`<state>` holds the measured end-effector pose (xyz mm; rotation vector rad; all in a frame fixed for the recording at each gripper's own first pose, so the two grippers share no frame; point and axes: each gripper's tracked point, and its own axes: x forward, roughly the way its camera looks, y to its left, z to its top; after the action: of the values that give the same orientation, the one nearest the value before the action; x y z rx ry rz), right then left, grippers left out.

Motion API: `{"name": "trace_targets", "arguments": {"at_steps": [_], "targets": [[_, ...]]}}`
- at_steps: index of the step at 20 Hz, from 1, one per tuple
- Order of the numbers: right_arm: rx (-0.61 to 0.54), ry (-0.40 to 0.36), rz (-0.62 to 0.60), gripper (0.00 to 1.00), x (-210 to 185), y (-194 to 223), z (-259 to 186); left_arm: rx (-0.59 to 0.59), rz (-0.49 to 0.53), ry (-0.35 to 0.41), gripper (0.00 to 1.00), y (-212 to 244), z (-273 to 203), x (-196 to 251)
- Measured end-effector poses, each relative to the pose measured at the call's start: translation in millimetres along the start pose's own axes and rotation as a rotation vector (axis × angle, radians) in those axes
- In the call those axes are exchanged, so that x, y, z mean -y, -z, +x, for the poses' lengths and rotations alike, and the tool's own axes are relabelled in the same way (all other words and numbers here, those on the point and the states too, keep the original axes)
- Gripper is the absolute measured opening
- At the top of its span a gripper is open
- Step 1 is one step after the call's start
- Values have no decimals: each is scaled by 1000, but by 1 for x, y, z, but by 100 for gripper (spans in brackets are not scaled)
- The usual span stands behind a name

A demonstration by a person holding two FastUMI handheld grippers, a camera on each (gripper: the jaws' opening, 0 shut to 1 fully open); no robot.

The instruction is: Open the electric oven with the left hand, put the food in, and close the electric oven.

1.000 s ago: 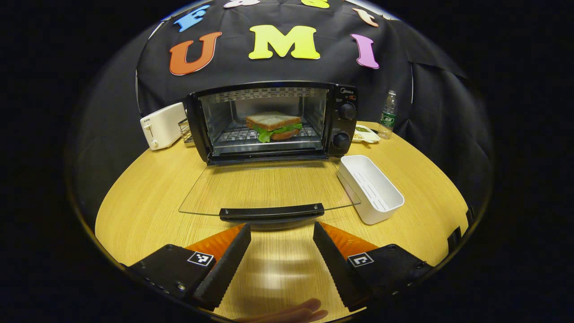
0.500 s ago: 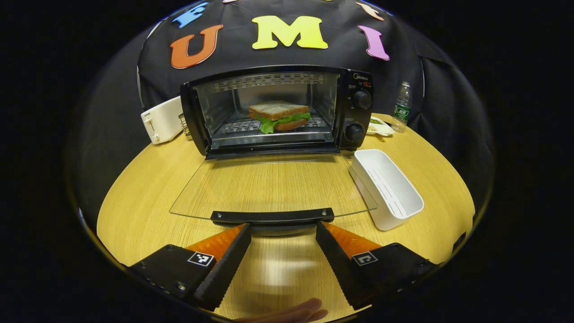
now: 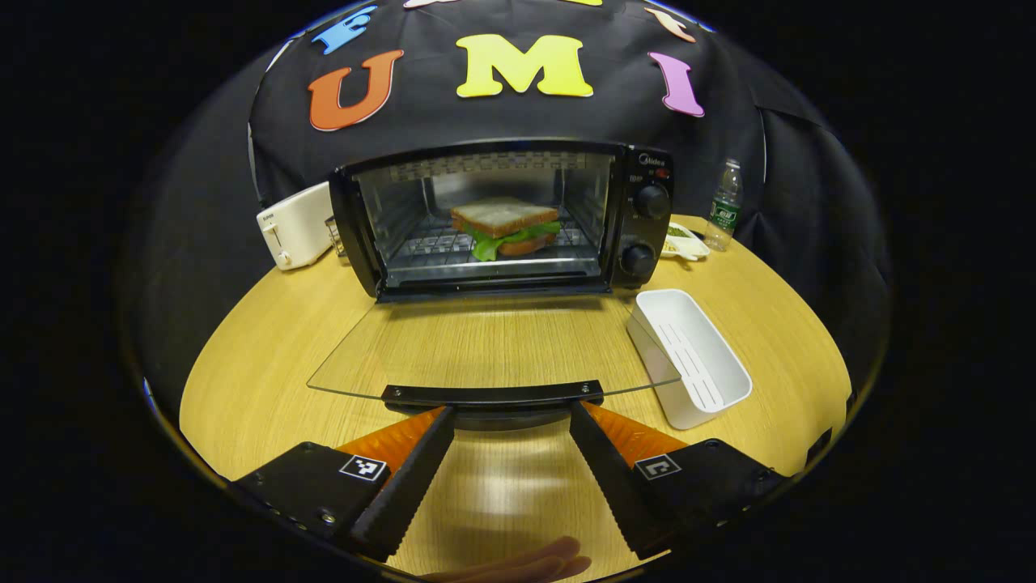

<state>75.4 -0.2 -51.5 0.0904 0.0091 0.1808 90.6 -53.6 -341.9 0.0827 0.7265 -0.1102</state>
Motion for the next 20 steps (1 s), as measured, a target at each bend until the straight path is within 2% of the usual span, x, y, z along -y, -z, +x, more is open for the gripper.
{"name": "trace_targets", "arguments": {"at_steps": [10,20], "targets": [[-40,-2,7,96,2,14,4,182,6,-17,95,-66,-9,-13],[-59,53,9,96,21,19,2,292,-7,-5,96,-128,-2,-23]]}}
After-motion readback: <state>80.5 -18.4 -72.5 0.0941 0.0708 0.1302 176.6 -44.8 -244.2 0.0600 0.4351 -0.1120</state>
